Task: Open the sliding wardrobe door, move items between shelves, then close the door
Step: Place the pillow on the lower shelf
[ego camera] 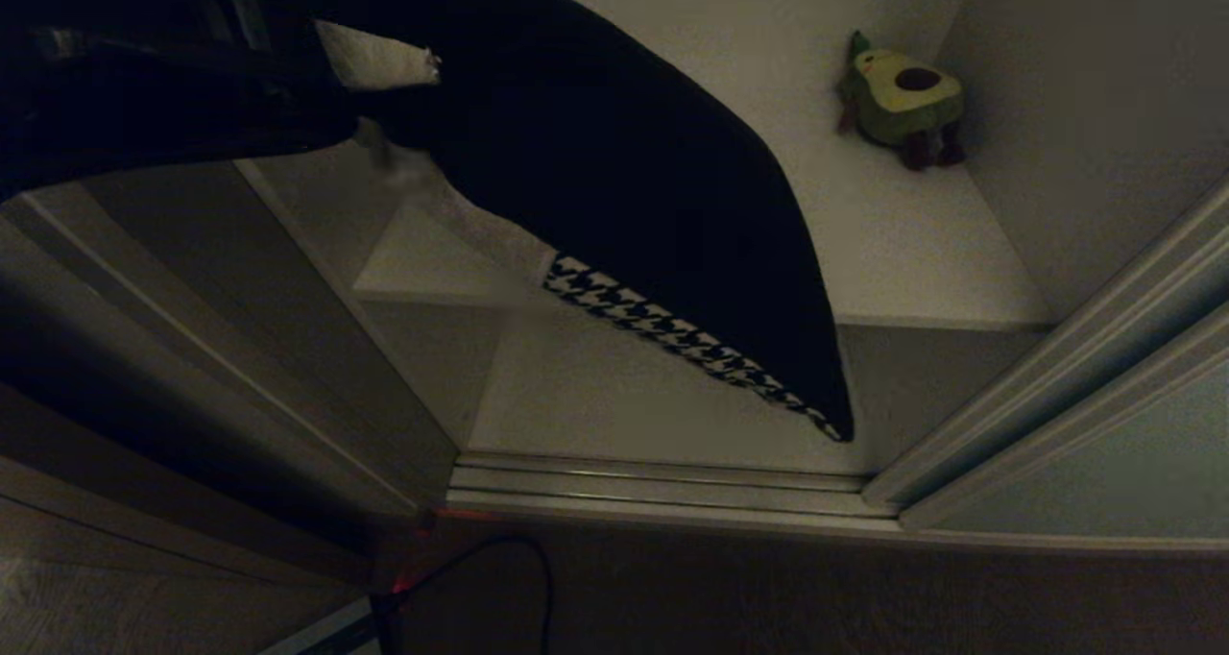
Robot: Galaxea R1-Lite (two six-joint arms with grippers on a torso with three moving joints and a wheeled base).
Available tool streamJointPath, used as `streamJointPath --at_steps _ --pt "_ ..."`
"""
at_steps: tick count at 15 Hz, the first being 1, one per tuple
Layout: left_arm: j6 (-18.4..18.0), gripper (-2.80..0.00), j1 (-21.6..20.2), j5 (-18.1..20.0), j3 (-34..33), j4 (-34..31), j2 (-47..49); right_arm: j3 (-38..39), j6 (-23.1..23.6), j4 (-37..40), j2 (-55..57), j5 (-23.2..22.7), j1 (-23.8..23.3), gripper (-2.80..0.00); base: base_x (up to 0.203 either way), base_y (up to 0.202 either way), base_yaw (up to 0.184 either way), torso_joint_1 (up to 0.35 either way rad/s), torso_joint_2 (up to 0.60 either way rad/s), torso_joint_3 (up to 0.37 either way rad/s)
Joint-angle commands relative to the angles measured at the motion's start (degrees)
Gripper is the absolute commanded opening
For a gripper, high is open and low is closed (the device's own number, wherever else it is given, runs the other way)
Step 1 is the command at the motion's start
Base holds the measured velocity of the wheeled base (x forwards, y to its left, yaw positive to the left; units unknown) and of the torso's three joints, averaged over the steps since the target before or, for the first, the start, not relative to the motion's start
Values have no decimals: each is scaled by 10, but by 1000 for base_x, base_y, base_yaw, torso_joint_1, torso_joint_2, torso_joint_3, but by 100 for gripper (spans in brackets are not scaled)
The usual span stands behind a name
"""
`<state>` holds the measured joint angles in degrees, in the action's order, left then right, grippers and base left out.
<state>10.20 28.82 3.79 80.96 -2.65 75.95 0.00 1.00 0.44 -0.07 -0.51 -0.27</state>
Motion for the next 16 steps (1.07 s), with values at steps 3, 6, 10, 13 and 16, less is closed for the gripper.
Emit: streamJointPath --at_steps 3,6,10,13,16 --pt "-6 -280 2 -52 13 -57 -66 2 0 0 0 0 0 -280 0 0 0 0 0 0" --pt "-6 -280 2 -61 22 -89 -93 2 0 0 0 0 0 -280 0 0 0 0 0 0" --pt "-9 -280 -1 -118 32 -119 -107 2 0 0 0 0 0 -280 0 0 0 0 0 0" --pt "-14 -280 -2 -111 27 -121 -122 2 0 0 0 0 0 -280 0 0 0 0 0 0" --pt "-18 -280 -2 -107 33 -117 -122 2 1 0 0 0 0 -280 0 0 0 0 0 0"
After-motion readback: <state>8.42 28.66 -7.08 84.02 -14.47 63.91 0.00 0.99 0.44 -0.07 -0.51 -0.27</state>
